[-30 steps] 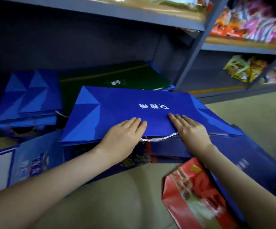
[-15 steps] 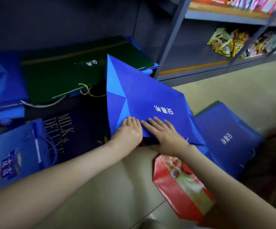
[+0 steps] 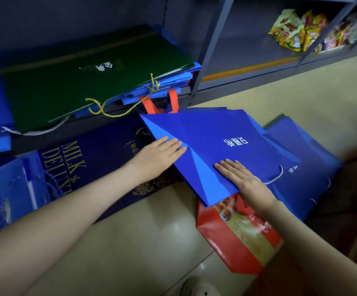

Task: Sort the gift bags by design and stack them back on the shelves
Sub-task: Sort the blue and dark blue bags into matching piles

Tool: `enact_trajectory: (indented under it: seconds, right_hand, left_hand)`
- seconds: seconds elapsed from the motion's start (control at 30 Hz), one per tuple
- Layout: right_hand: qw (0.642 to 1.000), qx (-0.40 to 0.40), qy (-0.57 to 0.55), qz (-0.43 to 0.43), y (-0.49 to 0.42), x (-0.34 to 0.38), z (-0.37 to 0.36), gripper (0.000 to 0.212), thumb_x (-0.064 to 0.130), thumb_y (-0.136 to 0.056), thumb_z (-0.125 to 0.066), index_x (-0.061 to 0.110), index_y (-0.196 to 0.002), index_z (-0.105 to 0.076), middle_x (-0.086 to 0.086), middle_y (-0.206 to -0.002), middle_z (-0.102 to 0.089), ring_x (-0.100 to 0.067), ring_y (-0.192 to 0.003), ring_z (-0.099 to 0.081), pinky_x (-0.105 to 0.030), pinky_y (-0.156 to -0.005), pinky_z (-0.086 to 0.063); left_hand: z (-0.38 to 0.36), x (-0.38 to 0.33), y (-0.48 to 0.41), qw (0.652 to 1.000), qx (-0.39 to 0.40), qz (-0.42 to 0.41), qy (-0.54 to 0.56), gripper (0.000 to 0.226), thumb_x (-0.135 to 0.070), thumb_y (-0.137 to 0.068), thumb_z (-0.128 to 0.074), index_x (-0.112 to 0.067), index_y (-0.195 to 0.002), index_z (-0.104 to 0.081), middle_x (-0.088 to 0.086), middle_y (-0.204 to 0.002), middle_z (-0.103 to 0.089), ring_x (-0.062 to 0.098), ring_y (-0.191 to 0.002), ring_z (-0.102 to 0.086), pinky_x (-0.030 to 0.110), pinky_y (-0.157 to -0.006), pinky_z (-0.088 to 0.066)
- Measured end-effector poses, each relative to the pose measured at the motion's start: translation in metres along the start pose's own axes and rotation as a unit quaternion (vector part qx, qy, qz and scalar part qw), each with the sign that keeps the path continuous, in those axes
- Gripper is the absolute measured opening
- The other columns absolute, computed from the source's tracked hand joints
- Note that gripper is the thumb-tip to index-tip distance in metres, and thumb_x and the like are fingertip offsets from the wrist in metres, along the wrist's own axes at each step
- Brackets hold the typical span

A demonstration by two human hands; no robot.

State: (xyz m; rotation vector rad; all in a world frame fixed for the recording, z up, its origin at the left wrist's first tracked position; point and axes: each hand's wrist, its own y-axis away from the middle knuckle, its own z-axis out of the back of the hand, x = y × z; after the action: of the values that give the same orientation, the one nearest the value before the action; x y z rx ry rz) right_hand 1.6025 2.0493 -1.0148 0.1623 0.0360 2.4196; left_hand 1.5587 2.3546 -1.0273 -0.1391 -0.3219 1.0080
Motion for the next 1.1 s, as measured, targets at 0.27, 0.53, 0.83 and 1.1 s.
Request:
enact_trajectory:
  seconds: [0.27,0.53,0.83,1.1]
  right_hand:
    - [0.893,0.401,-0.033,-0.203,-0.018,0.009,0.062,0.110,0.054,-0.080,-0.067,0.036,-0.149,0.017,0.003,-0.161,0.008,-0.022,-0.147,0.010,-0.053,-0.117,0.000]
    - [0.935,0.057,0.041,-0.347,-0.027,0.020,0.004,0.083,0.005,-0.093,-0.045,0.020,-0.151,0.013,-0.013,-0.147,-0.032,-0.034,-0.130,-0.038,-0.044,-0.102,-0.039]
    - [0.895,0.138,0.115,-0.409,0.053,-0.076,-0.034,0.083,-0.003,-0.092,-0.039,0.028,-0.152,0.009,-0.012,-0.151,-0.020,-0.040,-0.132,-0.028,-0.050,-0.103,-0.033]
    - [0.833,0.151,0.053,-0.530,0.051,-0.106,-0.075,0.072,-0.002,-0.098,-0.026,0.028,-0.151,0.012,-0.020,-0.157,-0.009,-0.051,-0.135,-0.024,-0.055,-0.104,-0.032]
  left_hand:
    - [-0.045,-0.051,-0.085,0.998,-0.032,-0.033,-0.049,0.036,-0.002,-0.078,-0.037,0.002,-0.085,-0.072,0.016,-0.074,-0.068,0.027,-0.064,-0.066,0.030,-0.059,-0.056]
    - [-0.025,-0.088,-0.131,0.991,-0.102,-0.081,0.016,0.038,-0.001,-0.077,-0.034,0.001,-0.088,-0.071,0.014,-0.077,-0.069,0.025,-0.070,-0.067,0.031,-0.066,-0.056]
    - [-0.048,-0.088,-0.127,0.990,-0.077,-0.106,0.053,0.051,-0.009,-0.082,-0.028,-0.003,-0.110,-0.070,0.015,-0.113,-0.068,0.028,-0.102,-0.067,0.038,-0.089,-0.053]
    - [-0.076,-0.082,-0.095,0.996,0.006,-0.078,0.041,0.048,-0.017,-0.071,-0.048,-0.004,-0.113,-0.069,0.015,-0.120,-0.065,0.027,-0.110,-0.063,0.038,-0.096,-0.048]
